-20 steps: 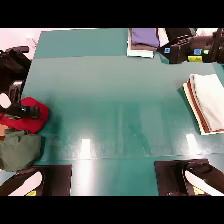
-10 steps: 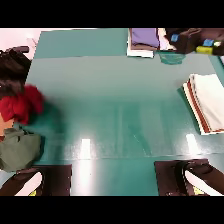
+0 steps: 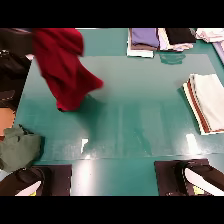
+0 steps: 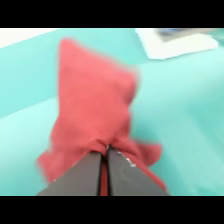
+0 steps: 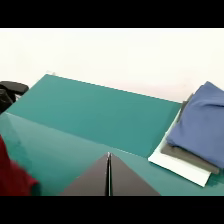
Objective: Fold the shirts.
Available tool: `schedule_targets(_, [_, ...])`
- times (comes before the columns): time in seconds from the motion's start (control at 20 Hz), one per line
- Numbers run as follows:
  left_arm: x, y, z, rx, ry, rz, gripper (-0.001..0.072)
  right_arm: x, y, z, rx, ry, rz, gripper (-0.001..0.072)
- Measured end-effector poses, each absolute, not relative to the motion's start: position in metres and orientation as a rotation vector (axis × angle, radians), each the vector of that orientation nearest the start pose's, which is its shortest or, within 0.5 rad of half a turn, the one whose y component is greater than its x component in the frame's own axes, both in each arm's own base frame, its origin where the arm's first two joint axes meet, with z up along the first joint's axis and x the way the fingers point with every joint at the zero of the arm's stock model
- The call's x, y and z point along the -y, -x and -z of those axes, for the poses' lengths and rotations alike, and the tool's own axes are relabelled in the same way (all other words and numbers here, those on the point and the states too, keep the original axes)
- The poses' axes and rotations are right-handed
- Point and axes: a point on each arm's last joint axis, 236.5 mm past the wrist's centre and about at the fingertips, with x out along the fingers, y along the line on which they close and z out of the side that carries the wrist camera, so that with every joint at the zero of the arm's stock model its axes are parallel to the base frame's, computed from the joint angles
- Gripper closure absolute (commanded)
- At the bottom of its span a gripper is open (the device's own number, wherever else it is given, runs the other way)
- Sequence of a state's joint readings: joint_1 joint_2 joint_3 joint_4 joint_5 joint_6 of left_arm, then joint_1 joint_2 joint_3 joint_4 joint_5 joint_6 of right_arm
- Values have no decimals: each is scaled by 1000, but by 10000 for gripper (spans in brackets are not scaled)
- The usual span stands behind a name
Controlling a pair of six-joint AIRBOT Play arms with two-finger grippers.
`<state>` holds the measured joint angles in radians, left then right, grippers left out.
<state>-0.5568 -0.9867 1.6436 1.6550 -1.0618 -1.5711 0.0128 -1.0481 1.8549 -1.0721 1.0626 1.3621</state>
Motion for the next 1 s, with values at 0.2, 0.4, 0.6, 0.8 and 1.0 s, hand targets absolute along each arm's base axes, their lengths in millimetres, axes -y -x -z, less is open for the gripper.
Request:
schedule_targets(0.2, [337,-323,-274,-506,-266,820,364,-96,-374,-443,-219,-74,-426,696])
schedule_targets(0.4, [409,-301,-223,-581,-284,996,160,-94,-375,-437,-251,-70,-425,696])
schedule_targets(0.6, [359,-358,-213,-655,-212,858,159,-94,-381,-422,-292,-76,-425,696])
schedule_targets(0.8, [235,-431,-173,-823,-81,568,160,-93,-386,-406,-333,-85,-425,696])
schedule_targets(1.0, [131,-444,-90,-1042,82,357,159,-93,-393,-389,-374,-97,-423,695])
